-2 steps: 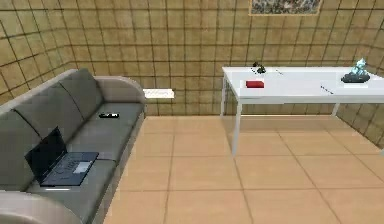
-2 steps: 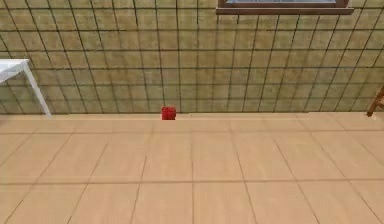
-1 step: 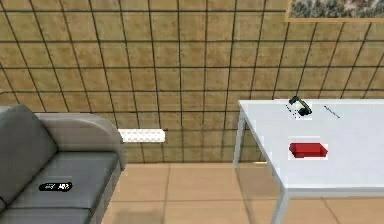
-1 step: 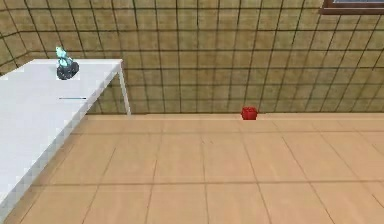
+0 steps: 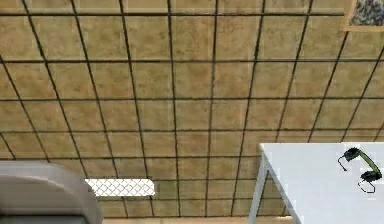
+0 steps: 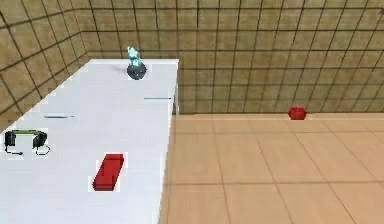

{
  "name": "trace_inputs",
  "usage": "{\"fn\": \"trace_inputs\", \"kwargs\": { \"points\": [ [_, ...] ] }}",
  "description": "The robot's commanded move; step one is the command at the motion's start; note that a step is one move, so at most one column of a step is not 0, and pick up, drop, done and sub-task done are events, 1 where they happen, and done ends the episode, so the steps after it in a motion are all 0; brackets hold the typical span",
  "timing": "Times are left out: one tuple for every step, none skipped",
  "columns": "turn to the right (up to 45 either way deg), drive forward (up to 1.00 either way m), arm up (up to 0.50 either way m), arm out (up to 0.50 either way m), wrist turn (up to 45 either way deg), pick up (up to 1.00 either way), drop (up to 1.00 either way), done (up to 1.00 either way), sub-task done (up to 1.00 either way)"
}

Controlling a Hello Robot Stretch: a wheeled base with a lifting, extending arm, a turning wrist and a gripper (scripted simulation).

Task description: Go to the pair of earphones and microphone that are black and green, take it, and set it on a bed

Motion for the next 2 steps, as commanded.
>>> {"fn": "trace_inputs", "kwargs": {
  "points": [
    [-39.0,0.00,0.00,0.00,0.0,0.00,0.00,0.00,0.00],
    [45.0,0.00,0.00,0.00,0.0,0.00,0.00,0.00,0.00]
  ]
}}
